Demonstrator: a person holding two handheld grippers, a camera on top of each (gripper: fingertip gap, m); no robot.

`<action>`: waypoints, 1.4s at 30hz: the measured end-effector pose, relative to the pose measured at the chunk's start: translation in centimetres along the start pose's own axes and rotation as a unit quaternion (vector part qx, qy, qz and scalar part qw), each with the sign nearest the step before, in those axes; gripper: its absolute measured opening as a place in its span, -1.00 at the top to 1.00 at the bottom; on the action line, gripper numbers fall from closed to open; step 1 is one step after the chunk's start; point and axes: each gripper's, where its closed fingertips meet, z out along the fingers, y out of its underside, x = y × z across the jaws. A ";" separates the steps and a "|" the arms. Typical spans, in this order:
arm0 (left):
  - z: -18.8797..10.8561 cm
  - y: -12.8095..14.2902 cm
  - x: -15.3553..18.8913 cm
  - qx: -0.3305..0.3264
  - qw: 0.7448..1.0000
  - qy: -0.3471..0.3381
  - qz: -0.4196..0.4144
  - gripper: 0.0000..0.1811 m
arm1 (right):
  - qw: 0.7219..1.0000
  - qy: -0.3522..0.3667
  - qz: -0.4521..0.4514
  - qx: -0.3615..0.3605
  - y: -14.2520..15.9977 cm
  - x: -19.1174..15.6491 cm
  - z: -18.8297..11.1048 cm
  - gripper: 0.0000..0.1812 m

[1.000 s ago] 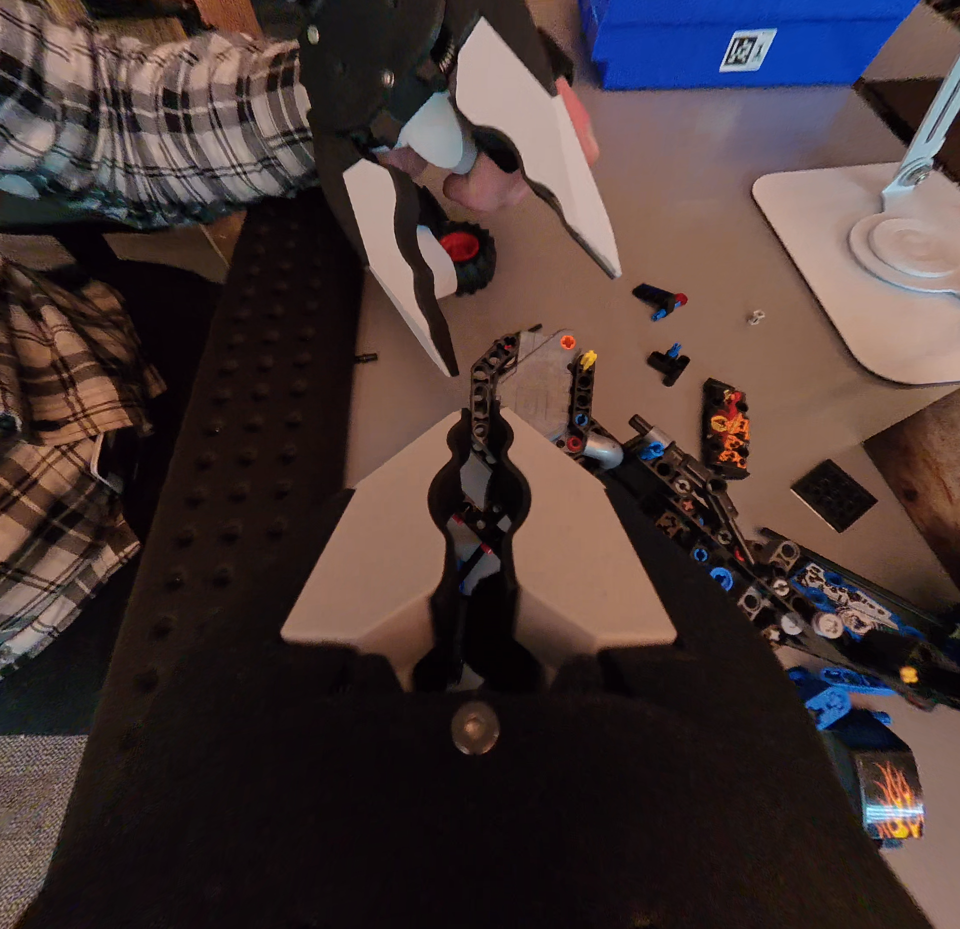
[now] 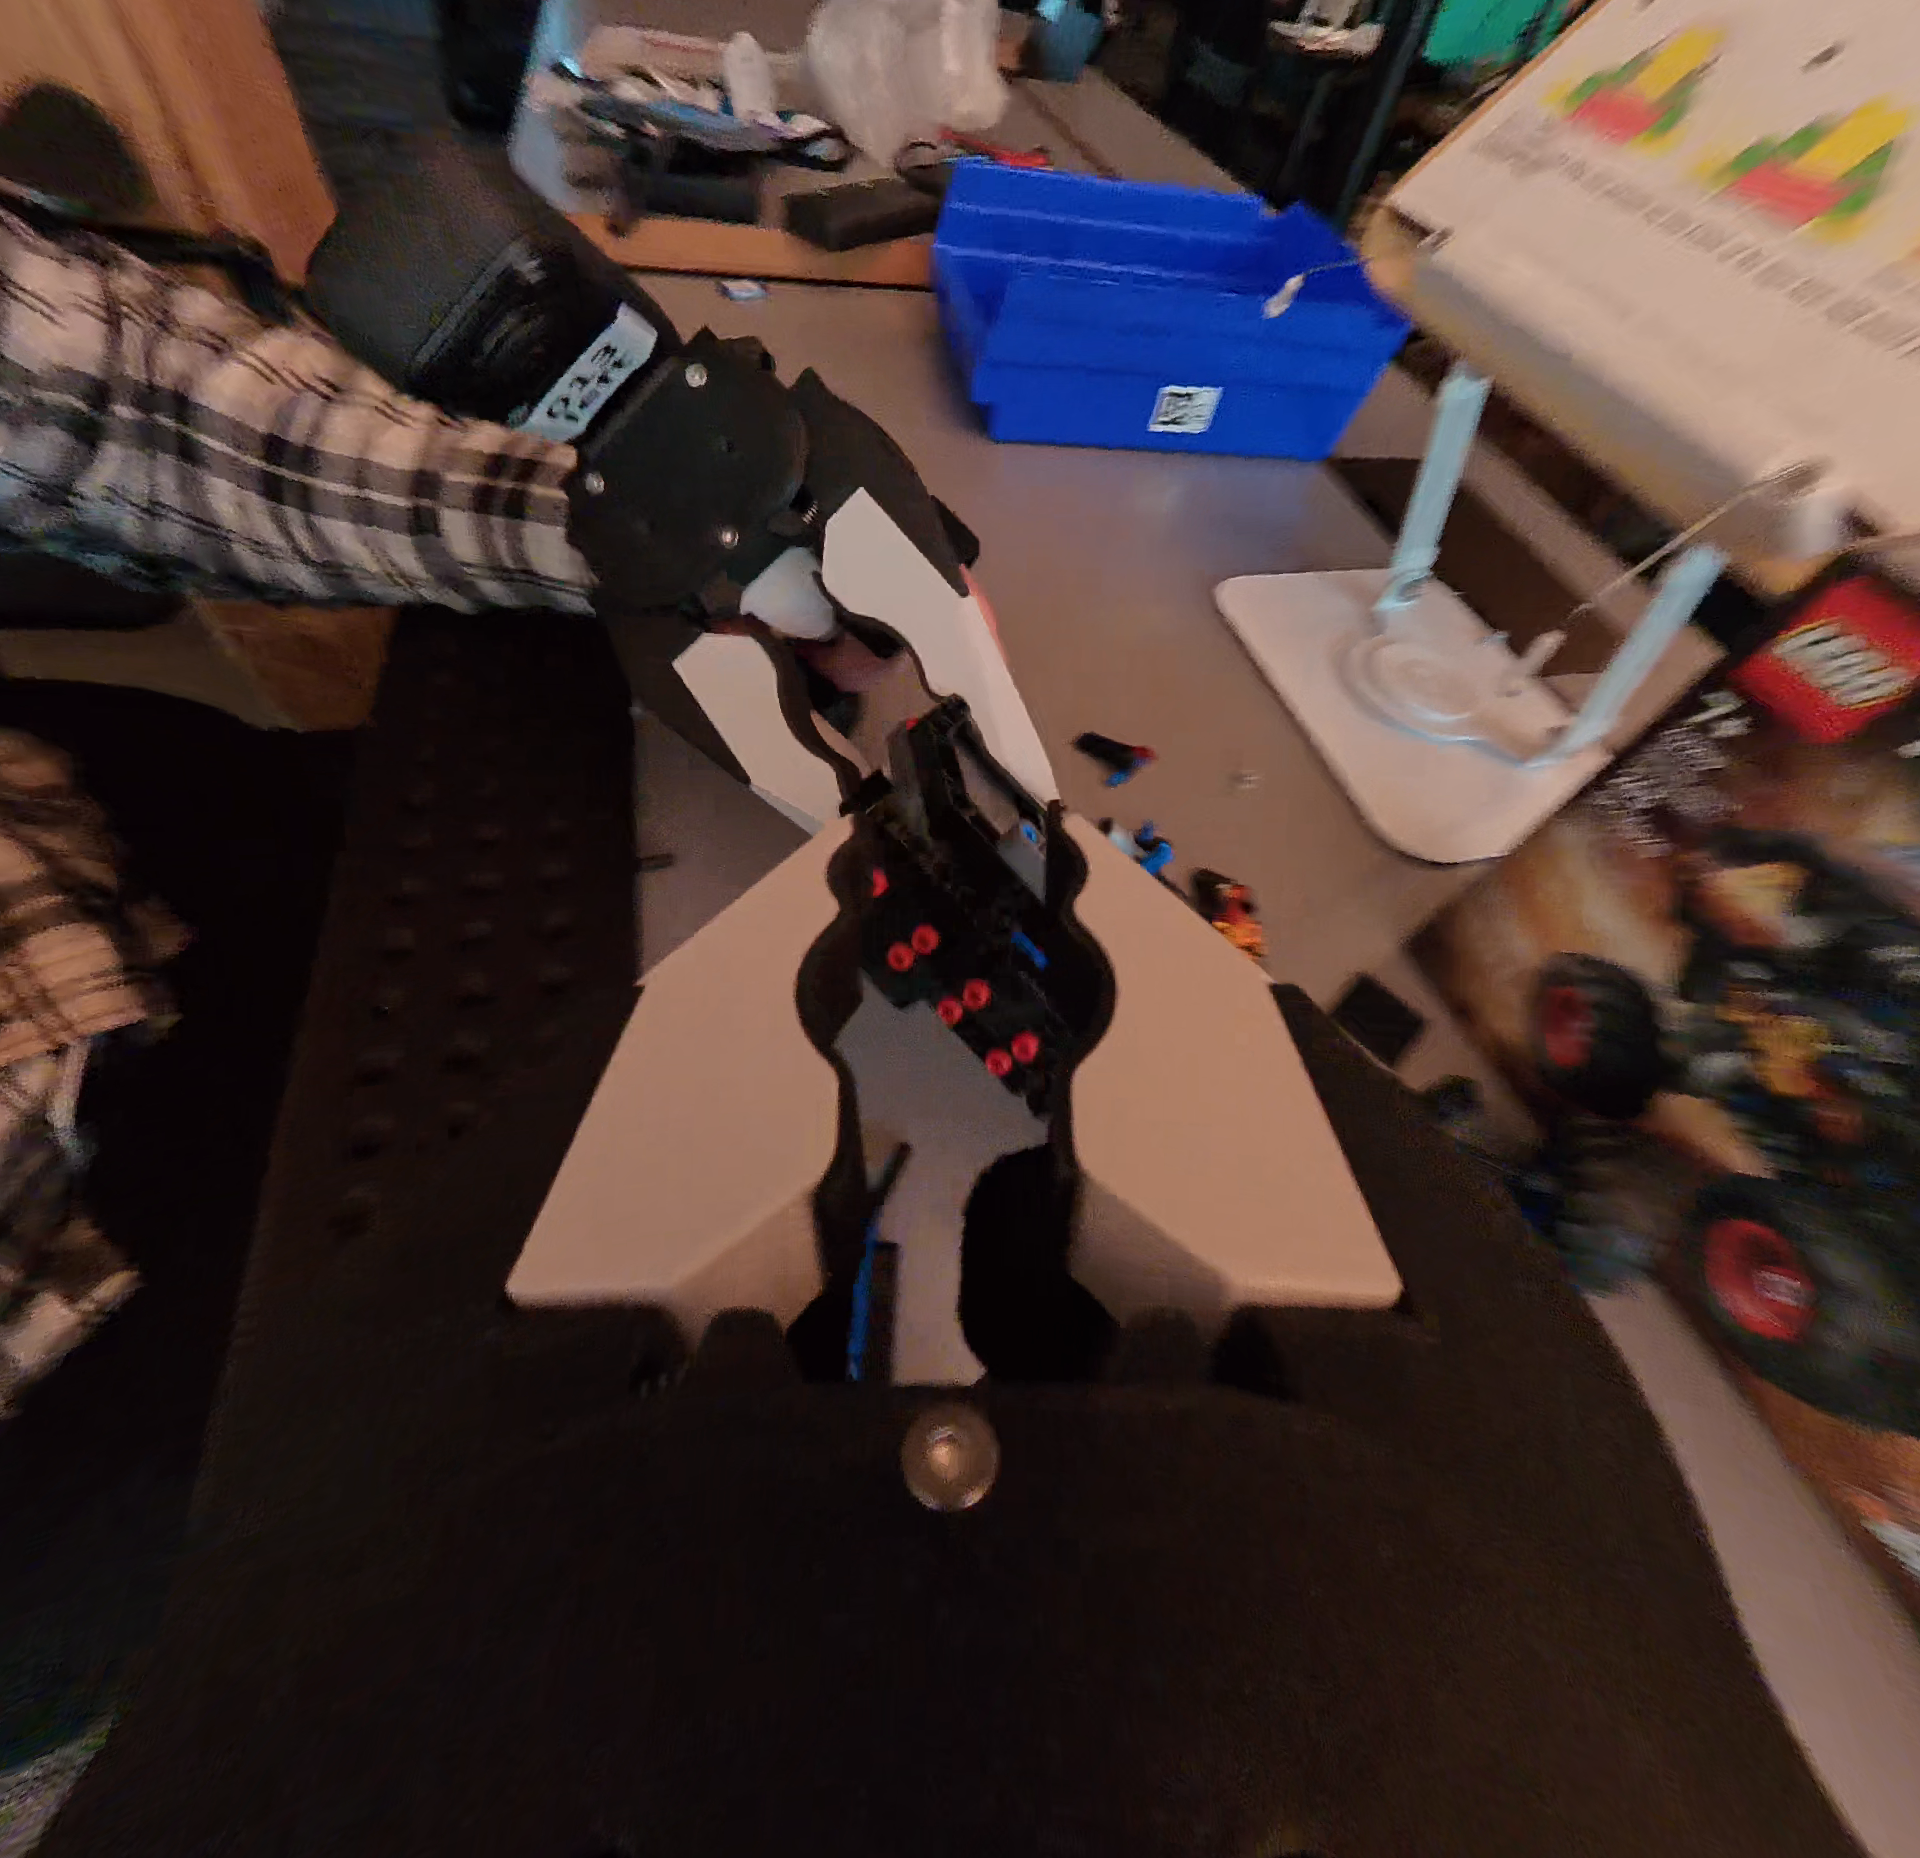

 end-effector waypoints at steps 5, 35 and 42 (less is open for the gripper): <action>0.1 -0.3 -0.6 0.009 0.997 0.017 -0.070 0.62 | 0.987 0.071 -0.114 -0.086 1.0 -0.6 0.2 0.52; 0.5 0.7 -2.3 0.017 0.902 0.114 -0.416 0.62 | 0.847 0.304 -0.388 -0.200 1.1 3.8 4.5 0.86; 0.5 1.3 -3.1 0.022 0.897 0.104 -0.429 0.62 | 0.867 0.295 -0.357 -0.183 0.8 4.7 5.2 0.92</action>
